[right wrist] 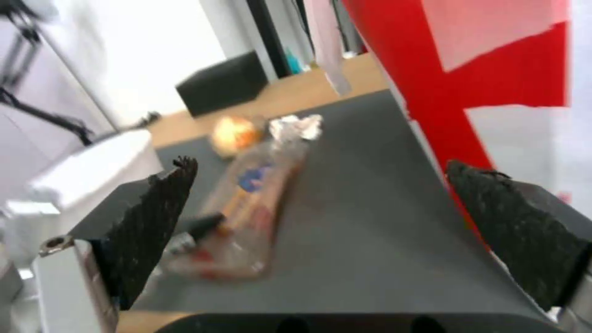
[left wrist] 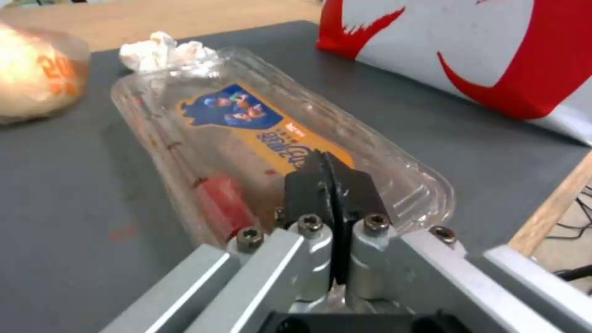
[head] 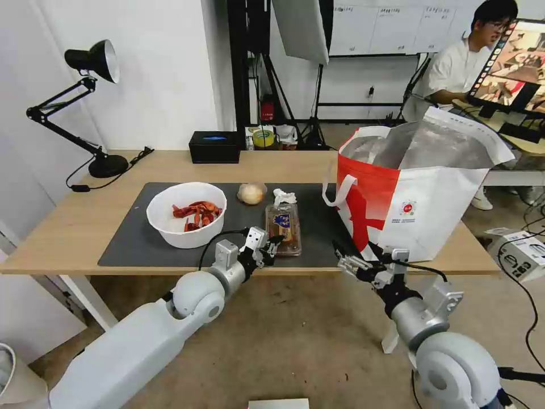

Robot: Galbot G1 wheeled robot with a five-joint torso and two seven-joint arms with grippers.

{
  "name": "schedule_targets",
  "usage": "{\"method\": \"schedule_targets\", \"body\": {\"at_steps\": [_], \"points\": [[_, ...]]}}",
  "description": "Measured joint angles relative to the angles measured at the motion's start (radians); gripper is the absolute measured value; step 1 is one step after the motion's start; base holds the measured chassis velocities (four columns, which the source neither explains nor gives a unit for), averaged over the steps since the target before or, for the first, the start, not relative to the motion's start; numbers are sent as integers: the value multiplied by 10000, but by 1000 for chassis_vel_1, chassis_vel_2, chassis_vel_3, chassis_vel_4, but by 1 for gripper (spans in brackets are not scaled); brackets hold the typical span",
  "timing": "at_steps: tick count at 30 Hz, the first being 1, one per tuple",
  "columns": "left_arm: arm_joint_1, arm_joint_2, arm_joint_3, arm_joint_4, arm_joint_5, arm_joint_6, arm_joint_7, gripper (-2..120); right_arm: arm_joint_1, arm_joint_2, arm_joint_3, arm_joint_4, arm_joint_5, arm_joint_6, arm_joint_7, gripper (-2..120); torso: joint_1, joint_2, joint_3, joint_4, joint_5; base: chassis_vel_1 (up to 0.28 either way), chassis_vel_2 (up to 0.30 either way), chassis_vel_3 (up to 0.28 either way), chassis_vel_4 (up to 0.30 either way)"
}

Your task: Pick up the trash from the table and place it into the takeout bag.

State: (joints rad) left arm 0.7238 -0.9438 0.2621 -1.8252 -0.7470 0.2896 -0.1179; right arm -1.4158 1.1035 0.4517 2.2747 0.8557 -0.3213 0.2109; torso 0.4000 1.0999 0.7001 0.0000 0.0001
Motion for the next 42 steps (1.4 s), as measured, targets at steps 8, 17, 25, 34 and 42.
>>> {"method": "schedule_targets", "body": {"at_steps": [8,17,25,34,42], "points": [[-362,59,329,206,-67,-71,16,0,1378,-29,-294,-445,2724,-262,1204,100,0,0,-1,-1,1,0,0,0,0],[-348,112,337,192,-109,-116,5,0,3033,52,-795,-1329,5276,-1033,2125,100,0,0,0,0,0,0,0,0,0],[-311,44,361,208,-117,-183,-25,0,4476,294,-1388,-2592,6483,-2036,2696,100,0,0,0,0,-1,0,0,0,0],[-177,76,234,211,-142,-279,-80,0,5684,431,-2104,-3904,6479,-2546,2786,100,0,1,0,-1,-1,0,0,0,0],[58,101,41,131,-148,-335,-82,0,6235,606,-2417,-4522,6526,-2960,2864,100,0,1,0,0,-1,0,0,0,0]]}}
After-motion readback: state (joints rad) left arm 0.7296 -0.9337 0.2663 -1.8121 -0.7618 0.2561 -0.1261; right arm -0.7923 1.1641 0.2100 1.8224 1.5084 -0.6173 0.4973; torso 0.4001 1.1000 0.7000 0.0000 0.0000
